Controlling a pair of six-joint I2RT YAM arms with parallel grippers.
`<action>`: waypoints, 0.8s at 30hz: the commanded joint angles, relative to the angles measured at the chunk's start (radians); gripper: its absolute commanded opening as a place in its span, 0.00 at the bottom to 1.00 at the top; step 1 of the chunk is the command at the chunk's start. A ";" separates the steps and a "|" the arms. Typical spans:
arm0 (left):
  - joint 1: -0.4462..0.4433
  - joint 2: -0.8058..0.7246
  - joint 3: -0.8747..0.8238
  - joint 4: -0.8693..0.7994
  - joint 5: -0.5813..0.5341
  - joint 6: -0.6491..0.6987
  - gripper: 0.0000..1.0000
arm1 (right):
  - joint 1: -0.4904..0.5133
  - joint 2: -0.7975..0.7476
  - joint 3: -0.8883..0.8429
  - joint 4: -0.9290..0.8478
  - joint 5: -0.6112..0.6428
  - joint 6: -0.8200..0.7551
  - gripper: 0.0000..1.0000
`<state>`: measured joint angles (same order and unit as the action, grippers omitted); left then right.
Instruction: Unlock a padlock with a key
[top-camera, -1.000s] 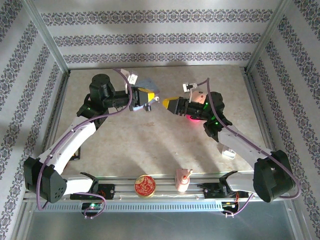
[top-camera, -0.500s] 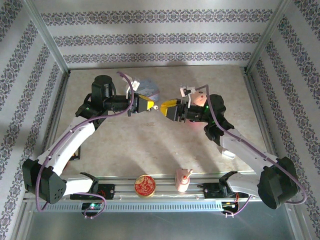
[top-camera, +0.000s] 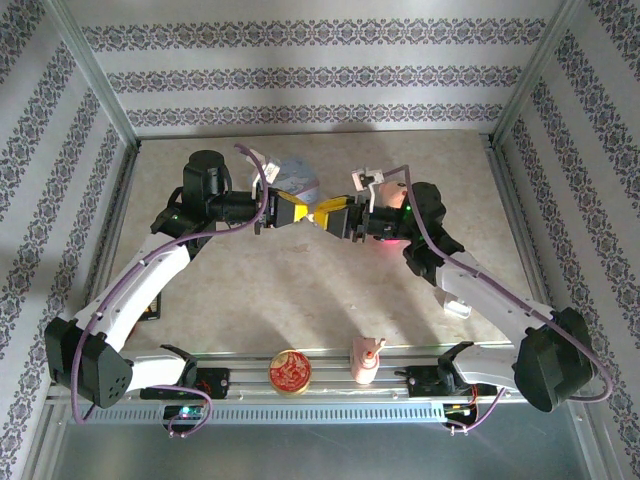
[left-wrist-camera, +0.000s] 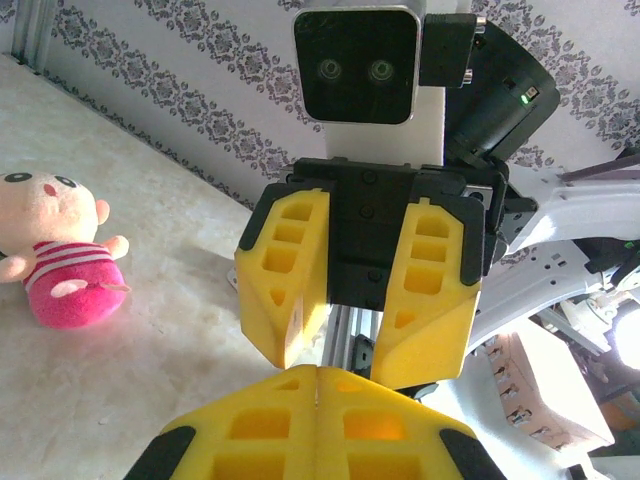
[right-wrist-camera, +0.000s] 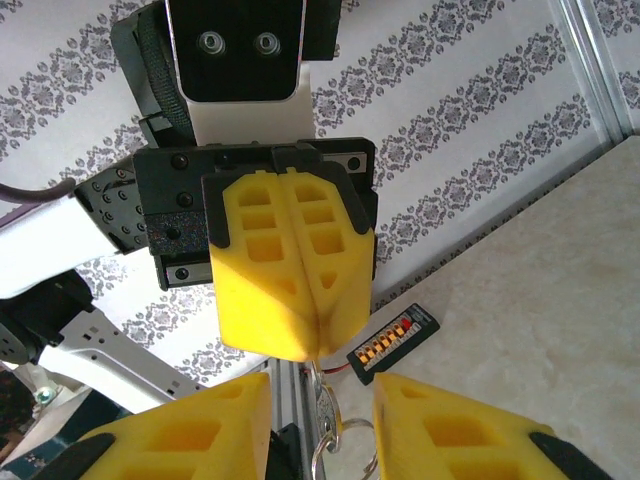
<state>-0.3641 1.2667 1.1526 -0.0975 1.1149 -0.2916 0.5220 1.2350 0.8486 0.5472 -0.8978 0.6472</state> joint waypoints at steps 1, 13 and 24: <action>0.009 -0.020 0.018 0.029 0.028 0.006 0.00 | 0.012 0.018 0.038 0.004 -0.027 -0.023 0.31; 0.010 -0.020 0.011 0.042 0.014 0.004 0.00 | 0.013 0.043 0.047 -0.004 -0.039 -0.015 0.27; 0.009 -0.015 0.007 0.056 0.001 -0.007 0.00 | 0.016 0.051 0.049 -0.009 -0.055 -0.011 0.27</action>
<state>-0.3641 1.2667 1.1526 -0.0879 1.1141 -0.2920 0.5224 1.2758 0.8688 0.5259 -0.9257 0.6476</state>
